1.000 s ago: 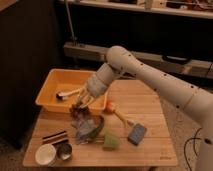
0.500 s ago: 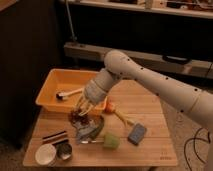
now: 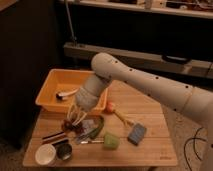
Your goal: Place grapes in metal cup
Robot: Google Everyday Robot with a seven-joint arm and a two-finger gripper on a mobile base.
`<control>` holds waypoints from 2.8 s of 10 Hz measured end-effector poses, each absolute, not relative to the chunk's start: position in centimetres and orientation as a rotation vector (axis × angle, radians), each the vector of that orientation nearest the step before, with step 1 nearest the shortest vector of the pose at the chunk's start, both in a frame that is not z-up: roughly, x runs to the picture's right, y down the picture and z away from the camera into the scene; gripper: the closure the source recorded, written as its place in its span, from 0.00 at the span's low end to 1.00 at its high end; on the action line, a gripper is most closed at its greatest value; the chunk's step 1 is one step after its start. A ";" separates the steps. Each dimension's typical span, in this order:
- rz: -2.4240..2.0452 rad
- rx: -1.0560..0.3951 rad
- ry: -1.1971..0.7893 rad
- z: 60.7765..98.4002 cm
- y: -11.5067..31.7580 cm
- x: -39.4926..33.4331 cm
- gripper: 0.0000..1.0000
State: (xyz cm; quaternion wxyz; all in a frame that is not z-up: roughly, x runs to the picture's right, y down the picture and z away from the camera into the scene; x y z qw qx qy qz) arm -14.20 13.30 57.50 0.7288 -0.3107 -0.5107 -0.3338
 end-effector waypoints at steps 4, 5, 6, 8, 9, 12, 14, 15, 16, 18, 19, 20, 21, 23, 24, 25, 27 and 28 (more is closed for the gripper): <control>-0.792 -0.785 -1.159 55.3 17.6 -15.3 1.00; -0.798 -0.813 -1.164 55.6 18.3 -15.4 1.00; -0.801 -0.834 -1.163 55.9 18.8 -15.6 1.00; -0.807 -0.883 -1.154 56.6 19.9 -16.0 1.00; -0.803 -0.896 -1.154 56.8 20.2 -15.9 1.00; -0.776 -0.943 -1.152 57.5 21.5 -16.0 1.00; -0.769 -0.956 -1.144 58.0 22.1 -16.6 1.00; -0.764 -0.955 -1.140 58.2 22.2 -16.8 1.00; -0.751 -0.951 -1.133 58.7 22.5 -17.1 1.00; -0.713 -0.941 -1.131 59.5 22.8 -17.4 1.00; -0.694 -0.944 -1.126 59.9 22.9 -17.4 1.00; -0.676 -0.959 -1.113 60.3 23.0 -17.6 1.00; -0.661 -0.965 -1.105 60.6 23.0 -17.5 1.00; -0.637 -0.973 -1.095 61.0 22.6 -17.4 1.00; -0.638 -0.979 -1.095 61.0 22.4 -17.6 1.00; -0.637 -0.984 -1.102 60.8 22.2 -17.9 1.00; -0.636 -0.990 -1.135 59.9 20.8 -18.0 1.00; -0.639 -0.992 -1.152 59.4 20.3 -18.1 1.00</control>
